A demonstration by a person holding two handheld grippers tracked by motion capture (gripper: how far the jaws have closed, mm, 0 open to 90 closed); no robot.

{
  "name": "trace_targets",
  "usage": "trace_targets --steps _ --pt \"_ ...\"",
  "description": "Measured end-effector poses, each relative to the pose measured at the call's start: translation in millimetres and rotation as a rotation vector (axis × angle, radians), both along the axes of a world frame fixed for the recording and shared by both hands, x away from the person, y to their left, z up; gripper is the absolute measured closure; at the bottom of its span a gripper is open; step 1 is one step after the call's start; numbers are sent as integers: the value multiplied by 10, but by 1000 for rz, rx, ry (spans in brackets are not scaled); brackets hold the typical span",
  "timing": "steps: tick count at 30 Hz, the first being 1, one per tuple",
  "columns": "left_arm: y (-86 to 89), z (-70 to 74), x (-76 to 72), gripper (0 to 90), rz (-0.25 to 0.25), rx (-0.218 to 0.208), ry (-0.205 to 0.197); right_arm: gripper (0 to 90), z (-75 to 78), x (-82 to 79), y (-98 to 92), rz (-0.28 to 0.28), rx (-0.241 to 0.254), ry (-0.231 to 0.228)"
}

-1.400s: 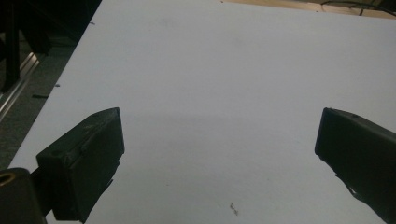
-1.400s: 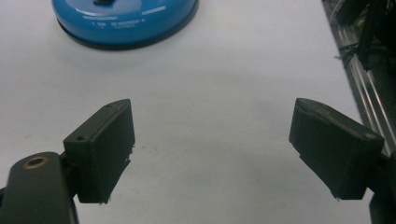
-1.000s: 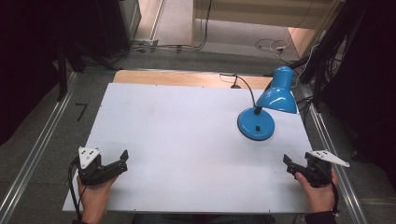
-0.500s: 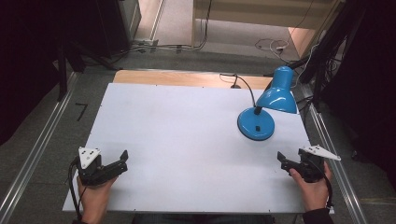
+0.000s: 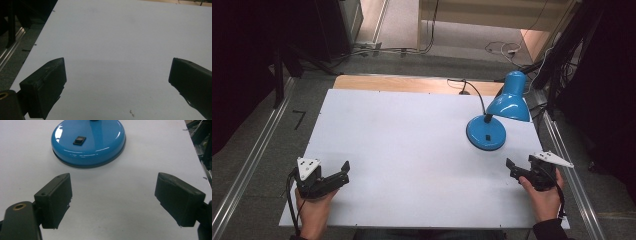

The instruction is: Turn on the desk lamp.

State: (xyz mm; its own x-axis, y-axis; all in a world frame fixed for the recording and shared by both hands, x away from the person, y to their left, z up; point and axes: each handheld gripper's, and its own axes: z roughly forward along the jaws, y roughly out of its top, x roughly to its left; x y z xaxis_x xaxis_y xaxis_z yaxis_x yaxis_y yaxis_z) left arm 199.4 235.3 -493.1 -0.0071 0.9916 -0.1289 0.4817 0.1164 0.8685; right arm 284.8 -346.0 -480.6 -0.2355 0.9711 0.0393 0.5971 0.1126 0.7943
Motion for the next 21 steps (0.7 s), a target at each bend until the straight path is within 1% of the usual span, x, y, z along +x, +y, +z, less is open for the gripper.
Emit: trace_targets --steps 3,11,15,21 --pt "1 1 -1 18 -1 -2 0 129 10 13 23 4 5 -3" --pt "-6 -5 5 18 1 -1 2 129 17 54 56 1 -9 -4" --pt "-2 -5 6 19 4 -3 1 130 27 90 94 8 -10 -12" --pt "3 -7 6 19 1 -3 1 130 26 136 117 7 -6 -9"
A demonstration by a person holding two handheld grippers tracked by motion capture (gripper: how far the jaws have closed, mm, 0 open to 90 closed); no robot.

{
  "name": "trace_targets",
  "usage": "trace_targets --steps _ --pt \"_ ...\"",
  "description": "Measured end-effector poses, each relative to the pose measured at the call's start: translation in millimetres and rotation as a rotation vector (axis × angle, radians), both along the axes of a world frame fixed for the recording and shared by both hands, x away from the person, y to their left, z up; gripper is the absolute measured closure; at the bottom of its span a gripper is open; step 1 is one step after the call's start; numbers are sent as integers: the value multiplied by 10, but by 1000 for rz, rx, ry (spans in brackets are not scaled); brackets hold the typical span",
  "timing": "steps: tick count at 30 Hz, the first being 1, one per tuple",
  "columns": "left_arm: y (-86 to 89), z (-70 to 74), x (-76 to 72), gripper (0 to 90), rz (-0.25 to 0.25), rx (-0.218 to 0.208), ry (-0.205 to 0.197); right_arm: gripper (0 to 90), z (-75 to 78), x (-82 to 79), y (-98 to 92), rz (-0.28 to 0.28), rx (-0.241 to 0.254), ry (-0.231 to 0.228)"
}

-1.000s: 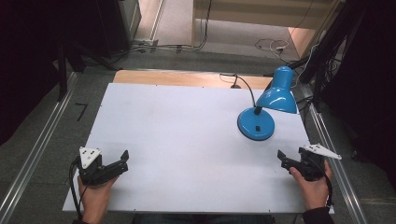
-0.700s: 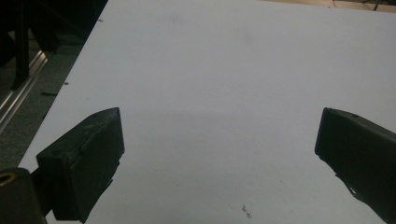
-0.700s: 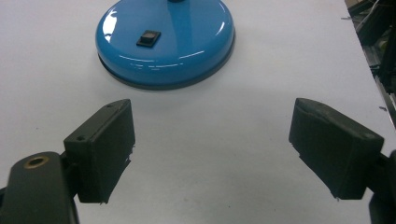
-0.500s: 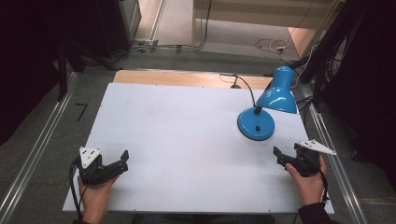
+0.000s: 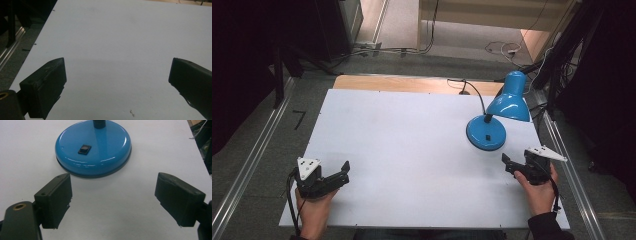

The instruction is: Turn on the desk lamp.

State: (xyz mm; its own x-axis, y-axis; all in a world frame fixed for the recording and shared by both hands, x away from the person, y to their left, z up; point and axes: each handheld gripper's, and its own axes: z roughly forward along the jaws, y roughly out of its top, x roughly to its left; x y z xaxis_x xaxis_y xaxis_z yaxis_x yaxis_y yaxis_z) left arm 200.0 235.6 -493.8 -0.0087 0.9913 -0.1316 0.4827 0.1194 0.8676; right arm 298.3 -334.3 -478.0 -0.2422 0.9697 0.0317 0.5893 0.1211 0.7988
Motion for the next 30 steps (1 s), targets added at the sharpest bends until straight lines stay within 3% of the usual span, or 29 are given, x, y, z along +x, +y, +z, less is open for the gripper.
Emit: trace_targets --steps 30 --pt "1 1 -2 20 -8 -7 -2 134 21 150 135 19 -4 -6"
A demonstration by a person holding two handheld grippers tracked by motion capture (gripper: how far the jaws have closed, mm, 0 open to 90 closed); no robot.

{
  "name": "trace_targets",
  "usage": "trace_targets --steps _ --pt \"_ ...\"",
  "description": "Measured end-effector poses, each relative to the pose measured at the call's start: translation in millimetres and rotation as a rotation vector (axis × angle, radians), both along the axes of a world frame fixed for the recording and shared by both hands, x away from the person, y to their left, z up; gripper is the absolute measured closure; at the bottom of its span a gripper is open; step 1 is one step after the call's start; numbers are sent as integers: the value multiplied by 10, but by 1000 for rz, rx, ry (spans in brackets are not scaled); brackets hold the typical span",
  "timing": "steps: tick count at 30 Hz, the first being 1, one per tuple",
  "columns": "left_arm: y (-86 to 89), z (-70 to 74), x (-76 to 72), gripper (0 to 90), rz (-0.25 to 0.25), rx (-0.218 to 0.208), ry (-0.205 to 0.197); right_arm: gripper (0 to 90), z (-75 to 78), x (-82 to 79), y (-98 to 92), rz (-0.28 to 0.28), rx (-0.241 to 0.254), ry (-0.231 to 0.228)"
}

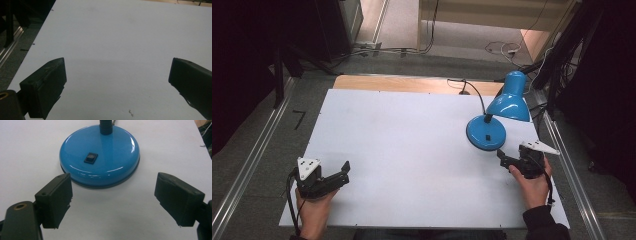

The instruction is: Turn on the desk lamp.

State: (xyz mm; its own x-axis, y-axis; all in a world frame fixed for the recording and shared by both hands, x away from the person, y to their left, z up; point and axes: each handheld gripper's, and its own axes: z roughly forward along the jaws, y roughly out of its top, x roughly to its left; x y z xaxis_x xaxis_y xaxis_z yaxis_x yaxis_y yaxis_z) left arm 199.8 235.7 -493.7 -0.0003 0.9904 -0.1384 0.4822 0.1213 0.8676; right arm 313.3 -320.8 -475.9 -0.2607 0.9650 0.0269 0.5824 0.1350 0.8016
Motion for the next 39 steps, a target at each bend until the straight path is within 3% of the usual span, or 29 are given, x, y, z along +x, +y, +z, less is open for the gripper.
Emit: trace_targets --steps 30,39 --pt "5 0 0 20 -4 -2 4 139 15 195 170 22 -7 -2" --pt "6 -1 1 20 -4 -4 4 207 28 269 226 21 -5 -22"
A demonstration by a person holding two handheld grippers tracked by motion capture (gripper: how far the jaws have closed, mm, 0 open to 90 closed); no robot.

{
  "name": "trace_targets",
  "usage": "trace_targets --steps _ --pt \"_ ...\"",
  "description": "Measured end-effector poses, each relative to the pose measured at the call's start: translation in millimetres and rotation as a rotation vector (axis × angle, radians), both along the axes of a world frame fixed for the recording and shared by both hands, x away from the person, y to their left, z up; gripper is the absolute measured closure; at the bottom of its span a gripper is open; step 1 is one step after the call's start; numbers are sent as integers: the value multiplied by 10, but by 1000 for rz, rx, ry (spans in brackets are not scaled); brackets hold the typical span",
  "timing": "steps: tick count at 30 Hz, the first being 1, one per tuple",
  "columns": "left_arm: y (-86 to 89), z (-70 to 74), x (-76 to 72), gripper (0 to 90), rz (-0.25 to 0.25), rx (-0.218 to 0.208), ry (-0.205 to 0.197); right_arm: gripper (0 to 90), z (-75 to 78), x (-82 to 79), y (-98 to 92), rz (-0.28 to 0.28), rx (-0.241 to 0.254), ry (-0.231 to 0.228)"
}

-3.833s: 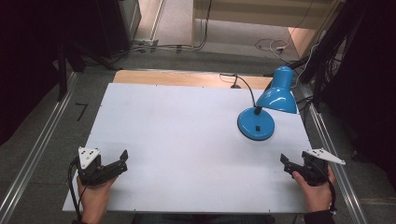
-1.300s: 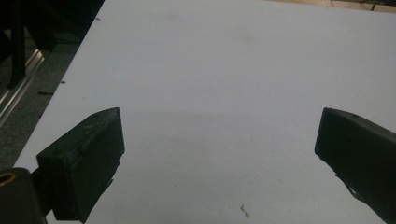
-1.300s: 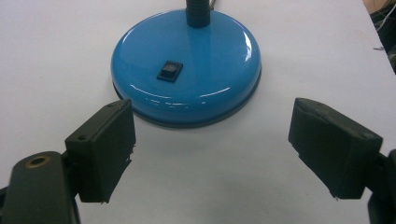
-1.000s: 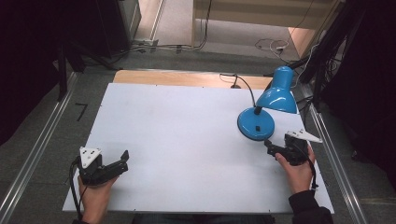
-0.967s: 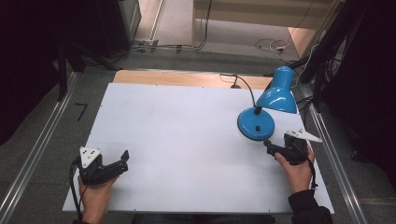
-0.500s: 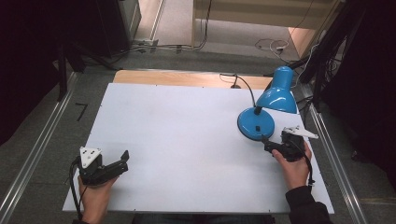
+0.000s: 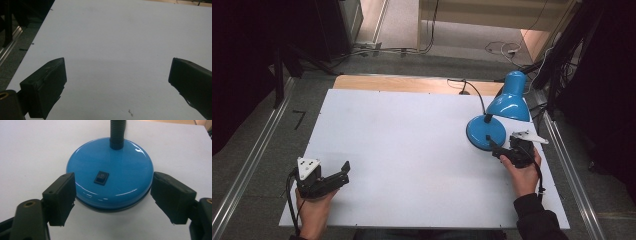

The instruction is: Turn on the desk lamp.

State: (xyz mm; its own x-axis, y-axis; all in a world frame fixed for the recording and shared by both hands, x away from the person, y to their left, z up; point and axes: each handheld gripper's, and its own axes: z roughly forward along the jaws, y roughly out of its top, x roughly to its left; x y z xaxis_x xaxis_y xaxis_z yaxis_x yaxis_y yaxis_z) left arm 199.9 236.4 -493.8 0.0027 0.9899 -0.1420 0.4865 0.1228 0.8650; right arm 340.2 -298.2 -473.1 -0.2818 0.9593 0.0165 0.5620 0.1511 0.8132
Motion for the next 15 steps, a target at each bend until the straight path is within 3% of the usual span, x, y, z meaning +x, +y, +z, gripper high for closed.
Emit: trace_targets --steps 6,15 --pt "1 1 0 20 0 0 0 342 -3 37 44 4 -17 -29" --pt "3 1 -2 33 0 0 -4 577 -33 116 61 -1 25 -46"
